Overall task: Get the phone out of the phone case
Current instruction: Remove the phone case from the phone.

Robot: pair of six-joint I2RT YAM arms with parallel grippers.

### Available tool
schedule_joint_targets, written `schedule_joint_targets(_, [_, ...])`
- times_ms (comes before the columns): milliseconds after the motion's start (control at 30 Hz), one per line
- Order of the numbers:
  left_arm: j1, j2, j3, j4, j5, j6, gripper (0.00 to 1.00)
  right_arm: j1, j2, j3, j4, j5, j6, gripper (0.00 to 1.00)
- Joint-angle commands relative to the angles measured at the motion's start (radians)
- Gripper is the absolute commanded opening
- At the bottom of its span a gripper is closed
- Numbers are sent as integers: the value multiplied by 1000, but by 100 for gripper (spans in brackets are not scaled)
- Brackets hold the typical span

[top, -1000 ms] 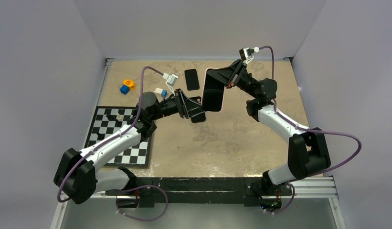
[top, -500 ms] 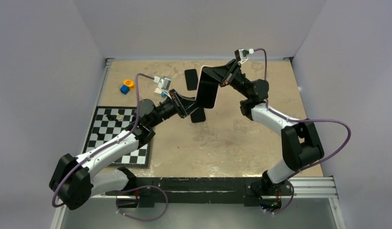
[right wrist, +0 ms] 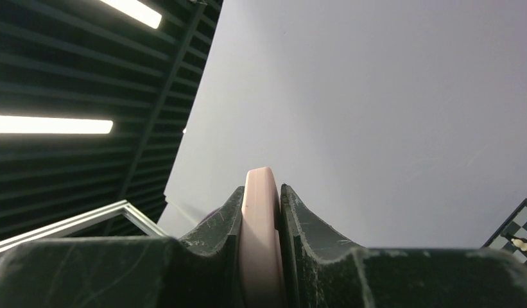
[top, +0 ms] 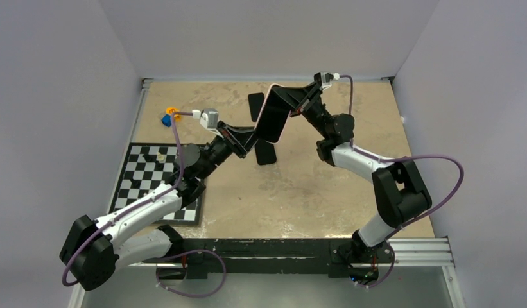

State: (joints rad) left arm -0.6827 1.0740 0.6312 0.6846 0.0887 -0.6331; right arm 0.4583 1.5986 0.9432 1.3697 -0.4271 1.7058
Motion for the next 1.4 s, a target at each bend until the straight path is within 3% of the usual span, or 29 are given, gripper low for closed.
schedule_joint_targets(0, [62,45,-71,-168,-297,166,0,30,-31,60,320,115,290,0])
schedule_joint_targets(133, [73,49,-37,-244,-73,70,0,27,-57,72,285,91,225,0])
schedule_joint_targets(233, [75,81,-3,-233,198,-88,19,28,-67,68,251,60,188,0])
schedule_joint_targets(333, [74,131,-22,-47,400,-271,36,27,-65,48,244,60,169,0])
schedule_joint_targets(467, [74,201,-25,152,520,-400,55,28,-57,36,252,73,166,0])
schedule_joint_targets(667, [53,294,-9,235,548,-459,55,31,-67,63,203,68,137,0])
schedule_joint_targets(767, [57,316,-14,238,498,-467,37,31,-79,67,192,67,132,0])
schedule_joint_targets(833, [57,311,1,145,423,-401,25,34,-97,56,168,63,128,0])
schedule_joint_targets(967, [58,268,15,-82,80,-242,0,51,-139,31,138,76,130,0])
schedule_joint_targets(1067, [58,255,4,-125,-174,-157,0,64,-153,22,155,103,157,0])
schedule_joint_targets(1200, [47,254,-27,-87,-402,-21,0,81,-163,29,180,154,211,0])
schedule_joint_targets(1367, [48,270,-41,-70,-514,97,0,82,-185,24,159,193,229,0])
